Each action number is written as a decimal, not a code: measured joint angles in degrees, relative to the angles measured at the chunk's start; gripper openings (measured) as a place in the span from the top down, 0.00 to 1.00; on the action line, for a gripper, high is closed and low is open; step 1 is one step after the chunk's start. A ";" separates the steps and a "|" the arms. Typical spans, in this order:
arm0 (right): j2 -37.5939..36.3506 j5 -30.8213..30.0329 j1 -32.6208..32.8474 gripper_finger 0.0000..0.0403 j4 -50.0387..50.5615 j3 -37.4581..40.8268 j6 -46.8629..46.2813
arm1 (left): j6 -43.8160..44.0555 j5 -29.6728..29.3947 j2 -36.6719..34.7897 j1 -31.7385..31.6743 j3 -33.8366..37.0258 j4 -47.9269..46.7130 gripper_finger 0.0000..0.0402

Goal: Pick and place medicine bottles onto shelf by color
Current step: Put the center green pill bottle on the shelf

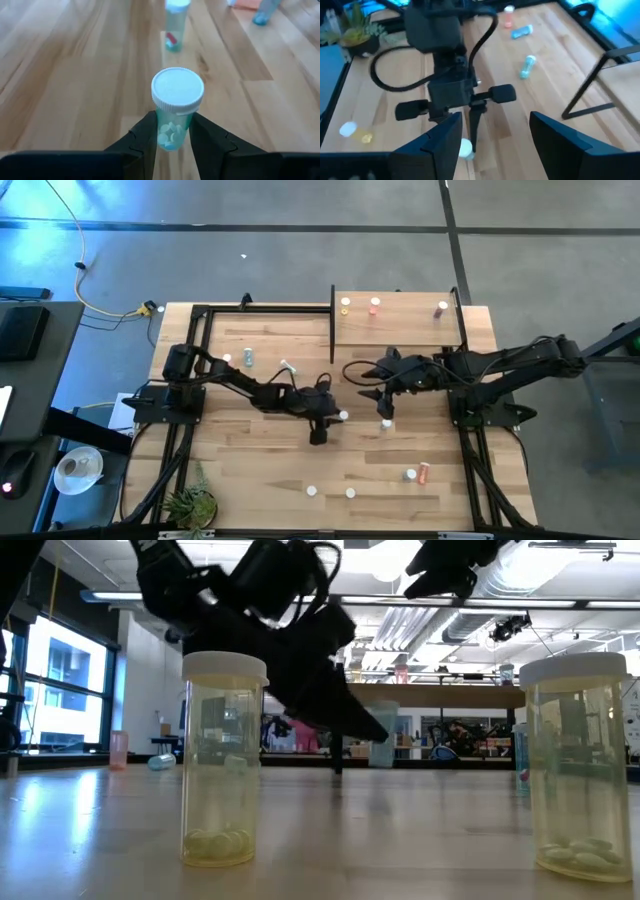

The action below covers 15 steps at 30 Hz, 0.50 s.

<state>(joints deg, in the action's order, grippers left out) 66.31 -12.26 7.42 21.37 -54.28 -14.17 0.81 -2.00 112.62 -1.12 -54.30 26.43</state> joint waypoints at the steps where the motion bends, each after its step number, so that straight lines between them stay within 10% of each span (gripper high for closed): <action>1: 0.36 0.88 0.00 0.44 0.16 -0.01 0.57 | -0.82 -0.01 0.00 0.21 -1.00 -1.00 0.76; 15: 4.70 7.31 0.11 0.44 1.49 -0.01 4.19 | -7.65 -4.45 0.00 1.24 -10.97 -10.44 0.76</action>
<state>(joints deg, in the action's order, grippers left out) 71.01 -4.95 7.53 22.86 -54.28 -9.99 -6.84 -6.45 112.62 0.12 -65.27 15.99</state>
